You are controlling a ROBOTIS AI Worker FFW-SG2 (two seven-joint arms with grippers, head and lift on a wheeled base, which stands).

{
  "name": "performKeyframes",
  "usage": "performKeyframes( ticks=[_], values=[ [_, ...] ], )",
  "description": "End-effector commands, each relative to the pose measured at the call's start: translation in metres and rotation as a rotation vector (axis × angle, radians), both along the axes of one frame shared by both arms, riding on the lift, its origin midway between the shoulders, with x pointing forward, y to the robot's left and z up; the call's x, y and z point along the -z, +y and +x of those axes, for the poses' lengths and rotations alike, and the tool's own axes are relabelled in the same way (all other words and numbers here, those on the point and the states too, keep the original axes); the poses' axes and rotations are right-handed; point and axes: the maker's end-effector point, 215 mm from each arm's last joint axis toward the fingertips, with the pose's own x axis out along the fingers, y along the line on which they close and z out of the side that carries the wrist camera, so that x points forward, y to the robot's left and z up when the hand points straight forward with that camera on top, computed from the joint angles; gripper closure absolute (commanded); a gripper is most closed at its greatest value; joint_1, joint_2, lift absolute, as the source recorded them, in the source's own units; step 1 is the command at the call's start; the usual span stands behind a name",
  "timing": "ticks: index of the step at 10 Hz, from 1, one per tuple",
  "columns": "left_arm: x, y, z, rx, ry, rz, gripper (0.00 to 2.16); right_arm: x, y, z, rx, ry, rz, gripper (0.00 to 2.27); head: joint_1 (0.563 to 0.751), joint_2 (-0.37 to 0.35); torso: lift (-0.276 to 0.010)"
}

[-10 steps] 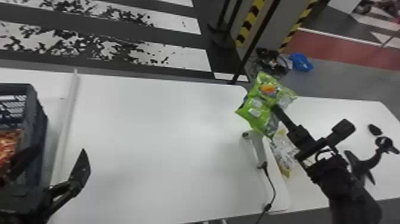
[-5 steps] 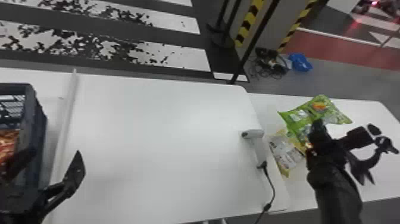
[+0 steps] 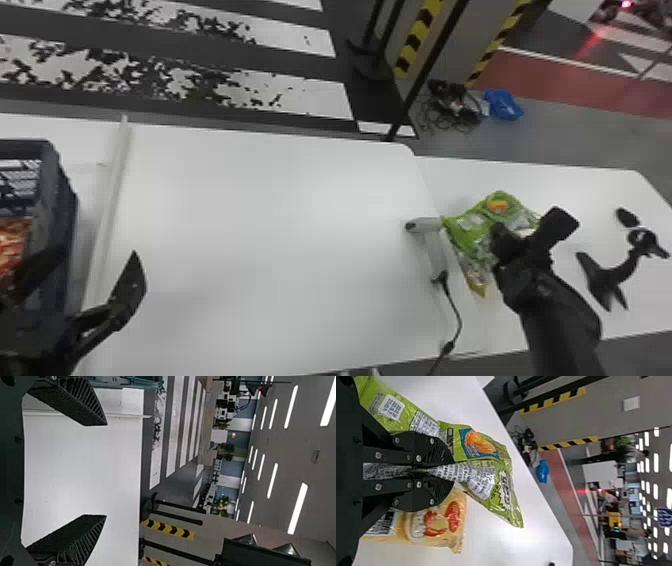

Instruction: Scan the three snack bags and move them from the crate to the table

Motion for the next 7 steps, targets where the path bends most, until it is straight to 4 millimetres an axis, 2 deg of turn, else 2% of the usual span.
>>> performKeyframes(
  ticks=[1, 3, 4, 5, 7],
  values=[
    [0.000, -0.002, -0.001, 0.003, 0.002, -0.002, 0.04, 0.017, 0.011, -0.009, -0.023, 0.084, 0.034, 0.00, 0.695, -0.350, -0.062],
    [0.003, -0.004, -0.003, 0.002, 0.008, -0.002, 0.04, 0.009, 0.015, -0.030, -0.027, 0.125, 0.005, 0.06, 0.695, -0.350, -0.062],
    [0.005, -0.007, -0.004, 0.005, 0.010, 0.002, 0.04, -0.007, 0.020, -0.036, -0.043, 0.108, -0.013, 0.06, 0.695, -0.350, -0.062],
    [0.007, -0.008, -0.004, 0.004, 0.012, 0.012, 0.04, -0.036, 0.032, -0.038, -0.099, 0.079, -0.088, 0.06, 0.695, -0.350, -0.062],
    [0.004, -0.013, -0.004, 0.009, 0.007, 0.006, 0.04, -0.084, 0.084, -0.036, -0.226, 0.006, -0.185, 0.07, 0.695, -0.350, -0.062]
  ],
)
